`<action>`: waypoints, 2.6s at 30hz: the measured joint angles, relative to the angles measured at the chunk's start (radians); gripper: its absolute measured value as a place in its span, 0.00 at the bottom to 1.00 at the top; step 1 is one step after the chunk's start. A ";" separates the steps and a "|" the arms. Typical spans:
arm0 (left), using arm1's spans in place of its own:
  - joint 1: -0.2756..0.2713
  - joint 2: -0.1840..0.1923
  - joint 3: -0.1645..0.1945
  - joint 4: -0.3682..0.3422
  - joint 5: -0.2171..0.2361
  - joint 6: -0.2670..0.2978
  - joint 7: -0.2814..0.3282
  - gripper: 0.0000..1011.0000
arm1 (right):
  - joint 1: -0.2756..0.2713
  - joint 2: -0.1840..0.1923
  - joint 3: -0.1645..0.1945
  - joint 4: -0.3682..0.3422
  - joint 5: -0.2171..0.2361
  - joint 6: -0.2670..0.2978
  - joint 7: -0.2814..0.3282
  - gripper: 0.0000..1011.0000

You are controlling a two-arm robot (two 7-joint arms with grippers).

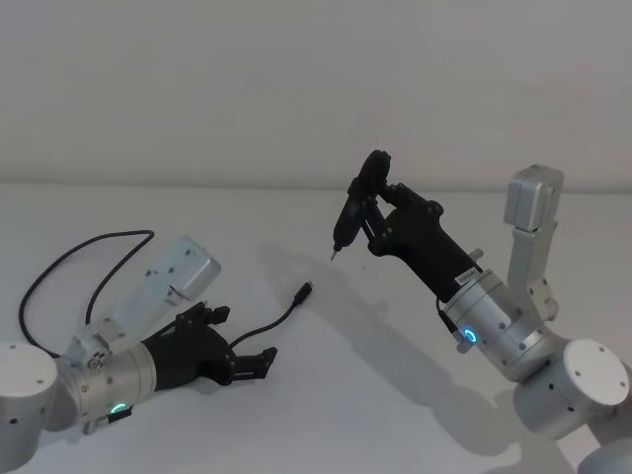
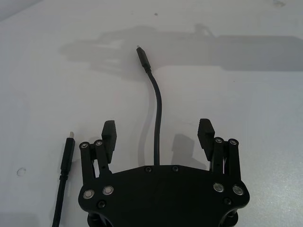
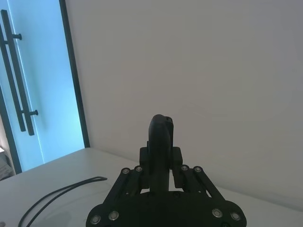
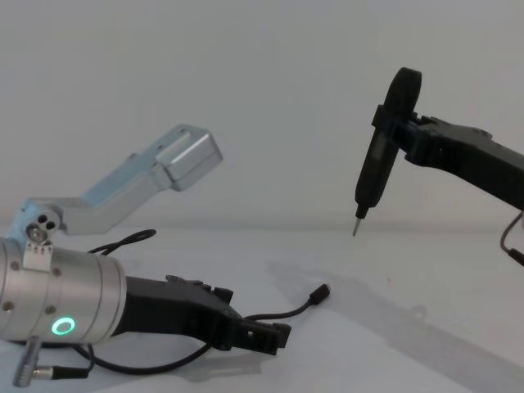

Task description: Pick up the data cable with the one hand.

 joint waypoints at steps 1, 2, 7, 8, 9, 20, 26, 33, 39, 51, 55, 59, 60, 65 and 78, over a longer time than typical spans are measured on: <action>-0.001 -0.001 0.000 0.002 0.001 0.000 0.000 0.99 | 0.000 0.000 0.000 0.001 0.000 0.000 0.000 0.27; -0.002 -0.002 0.001 0.004 0.002 0.000 -0.001 0.99 | 0.001 -0.001 -0.001 0.003 0.001 -0.001 0.000 0.27; -0.008 -0.011 0.002 0.016 0.006 -0.003 -0.002 0.99 | 0.003 -0.001 -0.002 0.009 0.001 -0.003 0.002 0.27; -0.008 -0.011 0.002 0.018 0.007 -0.003 -0.002 0.99 | 0.004 -0.002 -0.002 0.011 0.002 -0.003 0.002 0.27; -0.010 -0.013 0.002 0.020 0.008 -0.004 -0.003 0.99 | 0.004 -0.002 -0.003 0.012 0.002 -0.003 0.002 0.27; -0.014 -0.019 0.003 0.030 0.012 -0.007 -0.004 0.78 | 0.016 -0.007 -0.007 0.035 0.001 -0.005 0.006 0.27; -0.016 -0.021 0.004 0.032 0.013 -0.008 -0.004 0.60 | 0.030 -0.012 -0.011 0.061 -0.001 -0.007 0.012 0.27; -0.016 -0.022 0.004 0.034 0.014 -0.009 -0.005 0.39 | 0.047 -0.020 -0.016 0.095 -0.007 -0.011 0.019 0.27; -0.017 -0.023 0.004 0.035 0.014 -0.010 -0.005 0.20 | 0.067 -0.027 -0.019 0.131 -0.013 -0.016 0.026 0.27; -0.018 -0.024 0.003 0.037 0.015 -0.010 -0.005 0.04 | 0.120 -0.046 -0.018 0.219 -0.026 -0.037 0.040 0.27; -0.018 -0.024 0.004 0.037 0.015 -0.010 -0.004 0.04 | 0.138 -0.053 -0.018 0.251 -0.031 -0.043 0.049 0.27; -0.018 -0.024 0.003 0.037 0.015 -0.010 -0.004 0.04 | 0.152 -0.059 -0.021 0.277 -0.036 -0.046 0.057 0.27; -0.018 -0.024 0.003 0.037 0.015 -0.010 -0.004 0.04 | 0.154 -0.060 -0.021 0.283 -0.037 -0.047 0.060 0.27; -0.018 -0.024 0.003 0.037 0.015 -0.009 -0.004 0.04 | 0.175 -0.072 -0.028 0.328 -0.043 -0.053 0.072 0.27; -0.018 -0.024 0.003 0.037 0.015 -0.009 -0.004 0.04 | 0.217 -0.100 -0.035 0.419 -0.051 -0.073 0.102 0.27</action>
